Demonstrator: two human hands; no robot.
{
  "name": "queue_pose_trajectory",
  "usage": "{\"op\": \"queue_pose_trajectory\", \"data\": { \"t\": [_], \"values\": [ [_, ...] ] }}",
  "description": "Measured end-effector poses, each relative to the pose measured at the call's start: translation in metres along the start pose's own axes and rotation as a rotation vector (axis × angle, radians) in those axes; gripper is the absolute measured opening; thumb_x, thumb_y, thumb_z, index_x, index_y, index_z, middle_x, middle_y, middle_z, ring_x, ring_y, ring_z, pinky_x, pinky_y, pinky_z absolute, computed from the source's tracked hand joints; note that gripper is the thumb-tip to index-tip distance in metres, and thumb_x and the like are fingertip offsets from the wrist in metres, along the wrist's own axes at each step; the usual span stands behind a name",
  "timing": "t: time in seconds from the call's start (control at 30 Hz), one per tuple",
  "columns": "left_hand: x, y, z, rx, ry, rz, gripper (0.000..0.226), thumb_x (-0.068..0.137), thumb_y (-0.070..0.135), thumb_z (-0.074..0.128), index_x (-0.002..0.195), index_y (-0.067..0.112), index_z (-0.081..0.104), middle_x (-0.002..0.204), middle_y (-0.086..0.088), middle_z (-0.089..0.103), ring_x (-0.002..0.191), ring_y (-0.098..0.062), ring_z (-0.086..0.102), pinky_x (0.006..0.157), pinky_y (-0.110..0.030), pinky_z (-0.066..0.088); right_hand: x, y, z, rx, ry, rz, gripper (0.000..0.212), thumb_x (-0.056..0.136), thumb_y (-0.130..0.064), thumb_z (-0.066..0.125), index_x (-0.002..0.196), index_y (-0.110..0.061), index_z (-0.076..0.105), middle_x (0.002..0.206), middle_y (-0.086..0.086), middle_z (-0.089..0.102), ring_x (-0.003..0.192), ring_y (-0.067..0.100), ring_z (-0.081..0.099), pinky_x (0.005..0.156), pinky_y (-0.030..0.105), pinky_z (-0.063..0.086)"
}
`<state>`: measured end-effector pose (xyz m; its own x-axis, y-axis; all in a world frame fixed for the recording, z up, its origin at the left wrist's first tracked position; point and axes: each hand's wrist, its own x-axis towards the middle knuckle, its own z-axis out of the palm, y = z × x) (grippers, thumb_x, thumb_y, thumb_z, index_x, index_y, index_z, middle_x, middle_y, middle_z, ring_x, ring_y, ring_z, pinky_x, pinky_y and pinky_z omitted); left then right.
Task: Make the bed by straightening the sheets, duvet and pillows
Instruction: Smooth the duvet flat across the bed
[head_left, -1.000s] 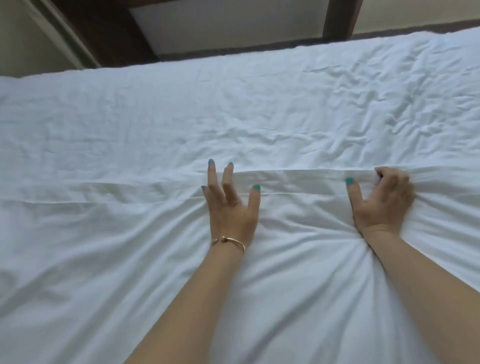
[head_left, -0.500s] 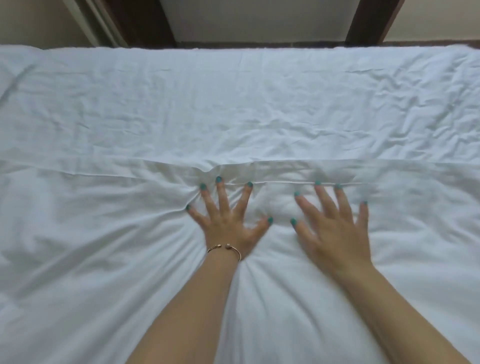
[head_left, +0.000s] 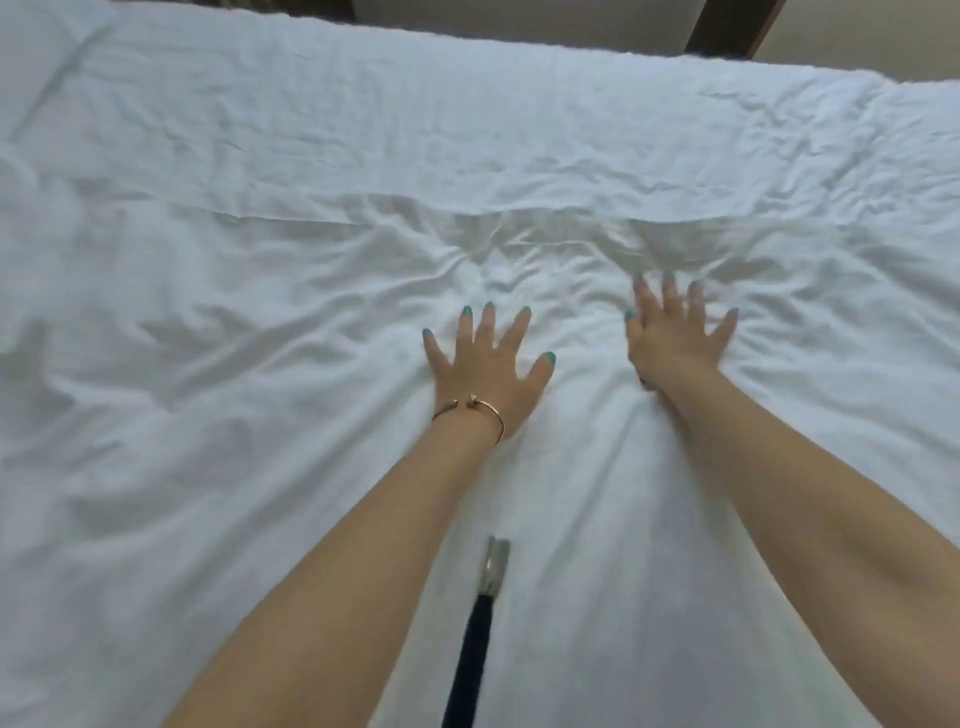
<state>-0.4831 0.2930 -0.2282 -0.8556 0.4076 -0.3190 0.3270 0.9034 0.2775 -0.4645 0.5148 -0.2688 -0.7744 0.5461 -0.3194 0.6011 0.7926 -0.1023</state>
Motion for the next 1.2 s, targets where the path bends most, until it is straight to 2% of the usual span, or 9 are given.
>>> {"op": "queue_pose_trajectory", "data": {
  "t": [0.1, 0.23, 0.37, 0.47, 0.57, 0.67, 0.93, 1.03, 1.2],
  "values": [
    [-0.126, -0.017, 0.023, -0.088, 0.272, 0.014, 0.057, 0.092, 0.057, 0.029, 0.145, 0.038, 0.034, 0.157, 0.0, 0.026, 0.148, -0.023, 0.008, 0.111, -0.066, -0.003, -0.134, -0.022, 0.012, 0.248, 0.061, -0.063, 0.052, 0.1, -0.042, 0.027, 0.15, -0.031, 0.028, 0.161, -0.001, 0.018, 0.149, 0.022, 0.011, 0.118, 0.054, 0.004],
    [-0.24, -0.095, 0.084, 0.198, 0.122, -0.142, 0.073, 0.08, 0.078, 0.029, 0.144, 0.044, 0.036, 0.159, -0.001, 0.02, 0.147, -0.029, 0.014, 0.103, -0.076, 0.005, -0.311, 0.028, 0.078, -0.031, -0.029, -0.425, 0.058, 0.096, -0.062, 0.02, 0.15, -0.042, 0.024, 0.16, -0.005, 0.022, 0.146, 0.024, 0.025, 0.115, 0.051, 0.015],
    [-0.29, -0.192, 0.086, 0.26, 0.122, -0.36, 0.081, 0.078, 0.08, 0.022, 0.148, 0.041, 0.027, 0.162, 0.0, 0.008, 0.148, -0.027, 0.007, 0.101, -0.078, 0.004, -0.32, 0.155, 0.074, -0.216, -0.054, 0.036, 0.064, 0.09, -0.064, 0.01, 0.151, -0.046, 0.009, 0.162, -0.001, 0.017, 0.147, 0.026, 0.017, 0.114, 0.058, 0.017],
    [-0.301, -0.177, 0.072, 0.156, 0.237, -0.479, 0.074, 0.083, 0.07, 0.027, 0.148, 0.036, 0.03, 0.161, -0.004, 0.015, 0.147, -0.037, 0.007, 0.101, -0.079, 0.005, -0.33, 0.115, 0.065, -0.057, 0.064, 0.28, 0.068, 0.089, -0.054, 0.016, 0.153, -0.033, 0.023, 0.163, 0.001, 0.009, 0.149, 0.031, 0.004, 0.111, 0.069, 0.006],
    [-0.304, -0.136, 0.088, 0.213, 0.218, -0.017, 0.06, 0.088, 0.055, 0.039, 0.145, 0.037, 0.037, 0.158, -0.005, 0.022, 0.145, -0.032, 0.021, 0.103, -0.076, 0.004, -0.351, -0.009, 0.083, 0.034, 0.203, -0.203, 0.059, 0.093, -0.049, 0.032, 0.148, -0.029, 0.036, 0.158, 0.005, 0.027, 0.145, 0.031, 0.021, 0.114, 0.06, 0.009],
    [-0.326, -0.183, 0.108, 0.266, 0.115, -0.048, 0.064, 0.087, 0.061, 0.037, 0.147, 0.043, 0.025, 0.161, 0.001, 0.012, 0.146, -0.024, 0.02, 0.102, -0.076, 0.006, -0.373, -0.032, 0.123, -0.136, 0.042, -0.568, 0.058, 0.095, -0.056, 0.029, 0.151, -0.04, 0.025, 0.161, -0.004, 0.02, 0.147, 0.023, 0.022, 0.116, 0.05, 0.013],
    [-0.375, -0.218, 0.078, 0.177, -0.105, -0.636, 0.063, 0.095, 0.06, 0.01, 0.147, 0.04, -0.02, 0.159, 0.002, -0.021, 0.146, -0.025, -0.016, 0.112, -0.064, -0.001, -0.396, 0.059, 0.095, -0.023, -0.124, 0.219, 0.06, 0.101, -0.049, 0.025, 0.154, -0.039, -0.002, 0.163, -0.005, -0.007, 0.15, 0.025, -0.006, 0.115, 0.061, 0.004],
    [-0.378, -0.17, 0.055, -0.116, -0.205, -0.602, 0.057, 0.098, 0.054, 0.014, 0.148, 0.046, -0.013, 0.159, 0.008, -0.018, 0.146, -0.019, -0.018, 0.115, -0.059, -0.002, -0.438, -0.009, 0.069, 0.02, -0.2, -0.018, 0.062, 0.101, -0.045, 0.03, 0.154, -0.039, -0.002, 0.163, -0.004, -0.009, 0.15, 0.026, -0.006, 0.117, 0.059, 0.006],
    [-0.389, -0.212, 0.011, -0.046, -0.087, -0.398, 0.053, 0.098, 0.053, 0.008, 0.145, 0.048, -0.017, 0.159, 0.01, -0.018, 0.145, -0.015, -0.022, 0.116, -0.054, -0.009, -0.495, -0.152, 0.052, 0.164, -0.343, -0.513, 0.056, 0.103, -0.043, 0.028, 0.154, -0.037, 0.006, 0.163, -0.008, -0.002, 0.15, 0.018, -0.005, 0.119, 0.045, 0.002]
  ]
}}
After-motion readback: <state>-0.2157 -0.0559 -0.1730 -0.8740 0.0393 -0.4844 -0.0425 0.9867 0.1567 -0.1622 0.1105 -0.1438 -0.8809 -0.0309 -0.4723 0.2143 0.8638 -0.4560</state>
